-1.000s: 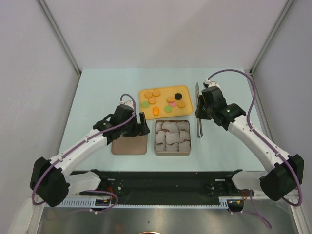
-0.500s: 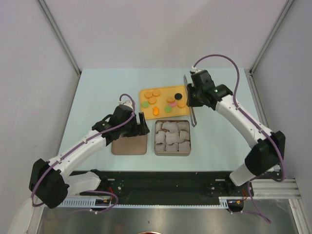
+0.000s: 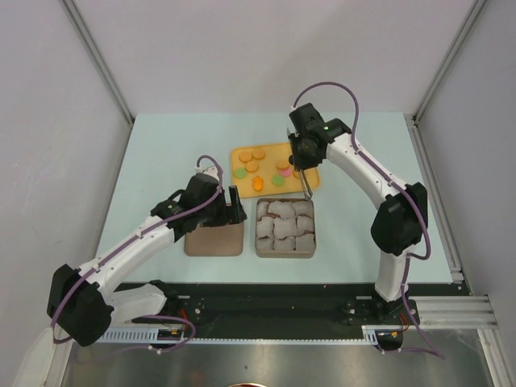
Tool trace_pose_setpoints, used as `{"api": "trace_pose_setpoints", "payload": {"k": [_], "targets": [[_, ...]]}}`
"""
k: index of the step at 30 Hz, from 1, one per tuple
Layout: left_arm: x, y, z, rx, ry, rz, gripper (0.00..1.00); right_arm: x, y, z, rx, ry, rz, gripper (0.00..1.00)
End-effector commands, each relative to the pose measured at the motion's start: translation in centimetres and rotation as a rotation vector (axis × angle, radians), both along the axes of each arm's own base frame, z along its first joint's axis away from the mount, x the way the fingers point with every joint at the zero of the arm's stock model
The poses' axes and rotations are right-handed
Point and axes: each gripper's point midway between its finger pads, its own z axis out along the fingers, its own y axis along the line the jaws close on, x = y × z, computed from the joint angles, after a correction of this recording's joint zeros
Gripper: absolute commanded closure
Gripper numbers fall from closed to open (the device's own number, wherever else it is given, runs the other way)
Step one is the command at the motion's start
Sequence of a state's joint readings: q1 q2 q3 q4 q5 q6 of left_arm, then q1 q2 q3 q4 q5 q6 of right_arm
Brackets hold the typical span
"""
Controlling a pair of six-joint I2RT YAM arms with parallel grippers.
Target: Pack the cookies
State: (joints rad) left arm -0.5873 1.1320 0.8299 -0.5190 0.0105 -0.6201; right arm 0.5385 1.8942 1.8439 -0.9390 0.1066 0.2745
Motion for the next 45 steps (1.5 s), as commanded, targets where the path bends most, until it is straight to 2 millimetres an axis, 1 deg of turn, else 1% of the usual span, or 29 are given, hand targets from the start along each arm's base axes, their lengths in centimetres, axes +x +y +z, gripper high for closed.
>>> {"api": "trace_pose_setpoints", "payload": {"k": [1,3,12,22,24,33,36,40,45], "targets": [[-0.1,0.1,0.4,-0.001,-0.029,-0.009,0.12,-0.2,0.7,1.5,-0.002,-0.023,0.039,0.80],[-0.1,0.0,0.1,0.002,-0.022,-0.010,0.12,-0.2,0.6,1.3,-0.007,-0.020,0.037,0.78],[-0.2,0.1,0.1,0.001,-0.022,-0.007,0.12,-0.6,0.2,0.2,-0.031,0.002,0.031,0.65],[-0.3,0.2,-0.2,0.004,-0.014,-0.005,0.12,-0.8,0.3,-0.7,-0.025,0.018,0.034,0.61],[-0.2,0.1,-0.2,0.004,-0.014,-0.005,0.12,-1.0,0.4,-1.1,-0.021,0.038,0.042,0.60],[-0.2,0.1,-0.4,0.000,-0.014,-0.002,0.12,-1.7,0.0,-2.4,-0.051,0.081,0.057,0.59],[-0.2,0.1,-0.5,0.000,-0.014,-0.002,0.12,-1.7,0.1,-3.0,-0.054,0.091,0.056,0.59],[-0.3,0.1,-0.4,-0.001,-0.013,0.000,0.12,-1.4,0.5,-2.7,-0.053,0.067,0.057,0.59],[-0.3,0.1,-0.5,0.000,-0.014,-0.003,0.12,-1.0,0.9,-3.1,-0.076,0.044,0.053,0.56]]}}
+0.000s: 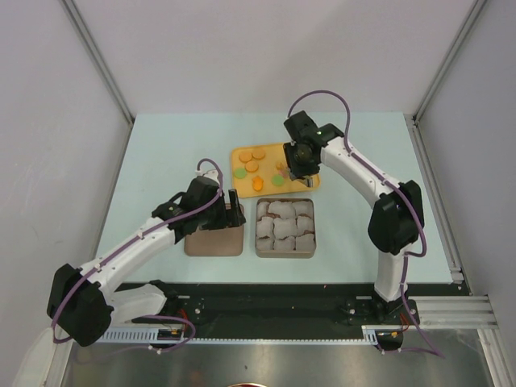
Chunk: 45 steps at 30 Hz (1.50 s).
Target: Pack the cookies
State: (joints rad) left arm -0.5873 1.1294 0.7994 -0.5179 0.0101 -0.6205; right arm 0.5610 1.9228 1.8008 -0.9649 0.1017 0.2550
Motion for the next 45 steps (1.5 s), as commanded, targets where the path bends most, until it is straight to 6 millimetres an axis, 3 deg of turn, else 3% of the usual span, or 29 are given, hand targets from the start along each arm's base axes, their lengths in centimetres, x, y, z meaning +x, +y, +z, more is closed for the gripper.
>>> {"api": "trace_pose_setpoints", "payload": {"k": [1,14,27,35,41,45], "targets": [[0.3,-0.3,0.7,-0.015,-0.035,-0.001,0.12,0.6,0.9,-0.2,-0.017,-0.040,0.015,0.55],[0.3,-0.2,0.4,-0.009,-0.027,-0.002,0.12,2.5,1.4,-0.8,-0.013,-0.127,-0.046,0.50],[0.2,-0.2,0.2,-0.001,-0.015,-0.002,0.12,4.1,1.3,-3.0,-0.029,-0.131,-0.084,0.44],[0.4,0.2,-0.1,0.019,-0.019,0.015,0.12,4.8,1.5,-3.5,-0.002,-0.132,-0.095,0.49],[0.5,0.3,-0.2,0.023,-0.019,0.019,0.12,4.8,1.6,-4.3,0.009,-0.110,-0.098,0.66],[0.4,0.4,-0.2,0.027,-0.020,0.024,0.12,4.7,1.1,-3.3,0.005,-0.143,-0.114,0.73]]}}
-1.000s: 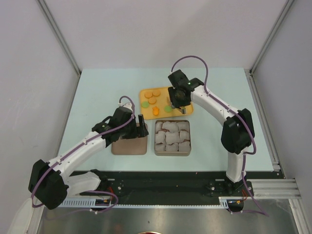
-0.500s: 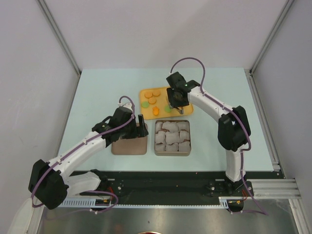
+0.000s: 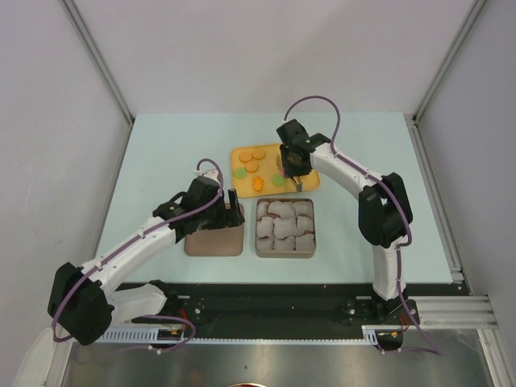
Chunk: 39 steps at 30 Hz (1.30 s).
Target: Pack the cookies
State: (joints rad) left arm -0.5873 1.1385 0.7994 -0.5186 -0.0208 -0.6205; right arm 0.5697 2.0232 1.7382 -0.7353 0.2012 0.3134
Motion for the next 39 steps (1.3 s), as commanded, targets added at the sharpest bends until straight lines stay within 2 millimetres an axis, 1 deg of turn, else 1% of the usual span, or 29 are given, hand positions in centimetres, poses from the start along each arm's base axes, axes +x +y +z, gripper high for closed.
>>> {"api": "trace_pose_setpoints", "payload": {"k": [1,2,5,6,8,9,12,13,15,16,17,18,19,20,21,22,23,24,25,26,27,28,29,30,31,33,34,36,39], "targets": [[0.1,0.0,0.2,0.002,-0.017,0.003,0.12,0.5,-0.2,1.8,0.019,-0.065,-0.022,0.74],[0.1,0.0,0.1,0.003,-0.015,0.001,0.12,0.5,-0.4,2.9,0.023,-0.090,-0.028,0.75],[0.2,-0.1,0.1,0.002,-0.014,0.003,0.12,0.1,-0.4,4.6,0.026,-0.125,-0.024,0.75],[0.2,-0.1,0.1,0.001,-0.014,0.004,0.12,0.0,-0.5,5.8,0.034,-0.147,-0.026,0.76],[0.3,-0.1,0.1,0.002,-0.016,0.004,0.12,-0.6,-0.5,6.9,0.039,-0.162,-0.018,0.76],[0.3,-0.2,0.1,0.002,-0.015,0.002,0.12,-1.0,-0.5,8.0,0.052,-0.179,-0.014,0.76],[0.3,0.0,0.1,0.005,-0.013,0.007,0.12,-2.5,-0.5,9.0,0.058,-0.186,0.001,0.77],[0.3,-0.1,0.1,0.006,-0.014,0.006,0.12,-3.6,-0.8,9.6,0.071,-0.193,0.001,0.78],[0.3,0.0,0.2,0.010,-0.016,0.010,0.12,-5.2,-0.7,10.3,0.087,-0.199,0.012,0.79],[0.3,0.1,0.2,0.009,-0.016,0.009,0.12,-6.2,-1.0,11.4,0.110,-0.218,0.010,0.80],[0.3,0.0,0.2,0.009,-0.018,0.008,0.12,-7.8,-1.0,10.8,0.111,-0.198,0.011,0.83],[0.3,0.1,0.2,0.010,-0.016,0.010,0.12,-8.7,-1.1,10.8,0.115,-0.195,0.012,0.84],[0.3,0.1,0.3,0.010,-0.018,0.011,0.12,-9.9,-1.1,12.0,0.139,-0.220,0.016,0.85],[0.3,0.1,0.2,0.010,-0.016,0.012,0.12,-11.1,-1.5,11.2,0.120,-0.208,0.004,0.87],[0.3,0.1,0.2,0.011,-0.015,0.014,0.12,-12.7,-0.6,11.2,0.123,-0.204,0.034,0.89],[0.3,0.1,0.2,0.009,-0.016,0.015,0.12,-13.6,-0.6,11.4,0.126,-0.209,0.038,0.92],[0.3,0.0,0.3,0.007,-0.015,0.012,0.12,-14.7,-1.0,11.0,0.121,-0.201,0.019,0.97],[0.3,0.1,0.3,0.008,-0.017,0.015,0.12,-15.6,-0.9,10.9,0.120,-0.198,0.023,0.98],[0.4,0.1,0.3,0.010,-0.018,0.015,0.12,-16.7,-0.4,10.6,0.120,-0.190,0.045,0.98],[0.4,0.1,0.3,0.010,-0.017,0.016,0.12,-17.6,-0.5,10.8,0.119,-0.195,0.045,0.98],[0.4,0.1,0.3,0.010,-0.019,0.017,0.12,-18.3,-0.6,10.1,0.119,-0.183,0.034,0.98],[0.4,0.1,0.4,0.010,-0.019,0.019,0.12,-19.2,-0.3,9.8,0.119,-0.180,0.047,0.98],[0.4,0.1,0.4,0.012,-0.020,0.020,0.12,-19.6,-0.3,10.1,0.135,-0.185,0.045,0.98],[0.5,0.1,0.4,0.011,-0.021,0.021,0.12,-20.1,-0.5,9.2,0.134,-0.168,0.031,0.98],[0.5,0.2,0.4,0.012,-0.022,0.023,0.12,-20.5,-0.5,9.0,0.134,-0.167,0.034,0.99],[0.5,0.2,0.4,0.013,-0.019,0.026,0.12,-20.9,-0.8,8.8,0.151,-0.168,0.015,1.00],[0.5,0.2,0.4,0.015,-0.018,0.025,0.12,-21.1,-1.0,8.2,0.147,-0.164,0.011,1.00],[0.6,0.1,0.4,0.015,-0.020,0.024,0.12,-21.2,-1.3,8.0,0.160,-0.167,0.002,1.00],[0.6,0.1,0.3,0.013,-0.017,0.023,0.12,-21.3,-1.4,7.0,0.153,-0.162,0.003,1.00]]}}
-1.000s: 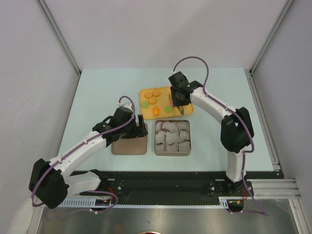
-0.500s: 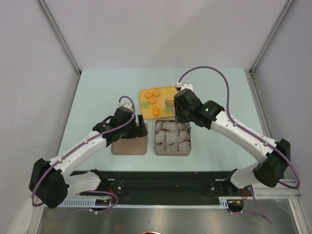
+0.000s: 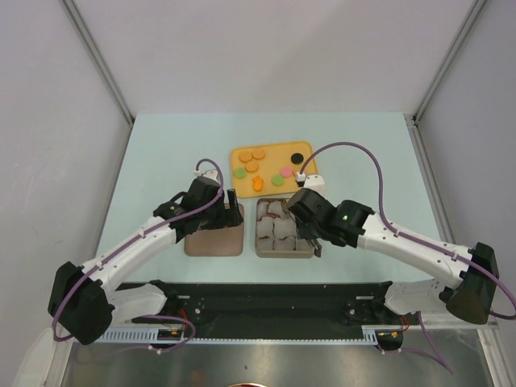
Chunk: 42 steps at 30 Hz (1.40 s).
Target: Pack the cookies
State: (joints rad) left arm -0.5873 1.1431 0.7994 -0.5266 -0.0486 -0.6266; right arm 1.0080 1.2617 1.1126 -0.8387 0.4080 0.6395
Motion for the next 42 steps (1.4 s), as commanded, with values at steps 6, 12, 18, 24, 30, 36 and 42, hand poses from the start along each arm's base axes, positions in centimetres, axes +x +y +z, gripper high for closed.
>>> {"api": "trace_pose_setpoints", "payload": {"k": [6,12,18,24,30,36,42], "targets": [[0.4,-0.4,0.4,-0.004,-0.010,-0.001,0.12,1.3,0.9,0.2,0.069,-0.061,-0.051,0.99],[0.4,-0.2,0.4,0.001,-0.013,0.001,0.12,2.1,1.9,-0.5,0.083,-0.052,-0.040,0.98],[0.3,-0.2,0.2,0.006,-0.008,-0.001,0.12,2.6,1.9,-0.9,0.079,-0.047,-0.047,0.97],[0.4,-0.3,0.2,0.004,-0.007,-0.004,0.12,2.8,1.9,-0.6,0.092,-0.055,-0.052,0.80],[0.4,-0.3,0.2,0.005,-0.008,-0.002,0.12,2.8,2.1,-0.2,0.105,-0.065,-0.050,0.71],[0.3,-0.3,0.2,0.002,-0.007,-0.003,0.12,2.6,2.1,-0.1,0.102,-0.074,-0.053,0.64],[0.3,-0.2,0.2,0.003,-0.008,0.000,0.12,2.4,2.0,0.1,0.100,-0.085,-0.062,0.58]]}}
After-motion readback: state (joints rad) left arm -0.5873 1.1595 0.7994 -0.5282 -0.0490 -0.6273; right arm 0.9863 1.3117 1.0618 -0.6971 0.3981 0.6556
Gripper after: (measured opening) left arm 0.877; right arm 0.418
